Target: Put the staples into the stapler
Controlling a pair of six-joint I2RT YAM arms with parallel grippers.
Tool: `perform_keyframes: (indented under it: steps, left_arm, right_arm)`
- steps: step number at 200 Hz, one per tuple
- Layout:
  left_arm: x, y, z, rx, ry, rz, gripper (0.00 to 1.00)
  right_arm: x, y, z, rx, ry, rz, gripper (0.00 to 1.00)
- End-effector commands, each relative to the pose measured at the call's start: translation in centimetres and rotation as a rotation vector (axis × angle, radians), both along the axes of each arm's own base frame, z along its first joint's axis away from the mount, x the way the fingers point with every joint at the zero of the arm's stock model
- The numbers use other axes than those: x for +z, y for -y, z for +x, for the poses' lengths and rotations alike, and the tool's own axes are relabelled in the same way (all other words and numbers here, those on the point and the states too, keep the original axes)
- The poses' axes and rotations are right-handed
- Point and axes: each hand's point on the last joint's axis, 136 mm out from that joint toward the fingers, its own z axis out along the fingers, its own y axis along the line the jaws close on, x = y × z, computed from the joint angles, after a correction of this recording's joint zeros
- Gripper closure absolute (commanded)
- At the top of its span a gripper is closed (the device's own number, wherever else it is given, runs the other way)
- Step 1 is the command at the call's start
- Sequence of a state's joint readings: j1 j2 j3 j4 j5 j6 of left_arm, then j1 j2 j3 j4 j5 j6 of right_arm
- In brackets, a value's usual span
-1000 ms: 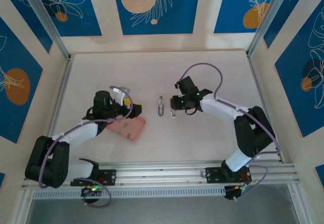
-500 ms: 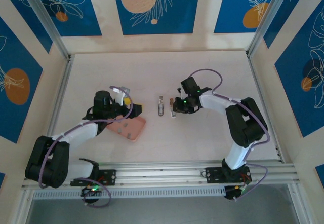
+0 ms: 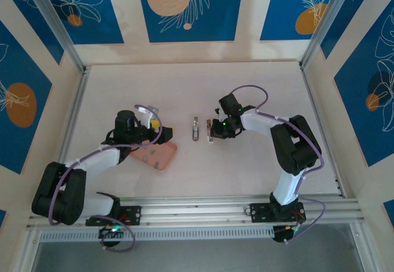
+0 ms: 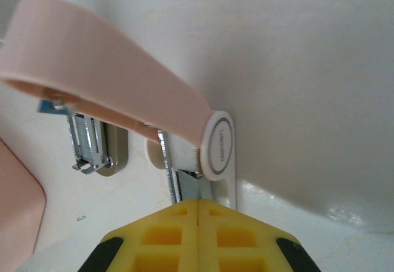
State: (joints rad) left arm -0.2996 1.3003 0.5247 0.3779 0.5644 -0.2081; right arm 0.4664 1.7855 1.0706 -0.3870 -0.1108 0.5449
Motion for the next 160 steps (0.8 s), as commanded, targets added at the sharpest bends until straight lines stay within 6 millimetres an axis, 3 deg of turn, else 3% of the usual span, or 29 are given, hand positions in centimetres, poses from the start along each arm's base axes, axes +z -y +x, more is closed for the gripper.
perform_keyframes:
  steps: [1,46,107,160]
  left_arm:
    - [1.4,0.7,0.6,-0.016,0.041,-0.015,0.12]
    - [1.3,0.7,0.5,-0.018,0.039,-0.015,0.12]
    - [1.1,0.6,0.3,-0.017,0.035,-0.014,0.12]
    - [1.4,0.5,0.2,-0.015,0.04,-0.01,0.12]
  right_arm:
    - [1.4,-1.2,0.2,0.023,0.005,0.073,0.93]
    - [3.9,-1.1,0.8,0.012,0.053,0.116,0.86]
    - [2.4,-0.2,0.1,-0.022,-0.031,0.089,0.73]
    - [1.5,-0.8,0.1,-0.011,-0.055,0.092,0.71]
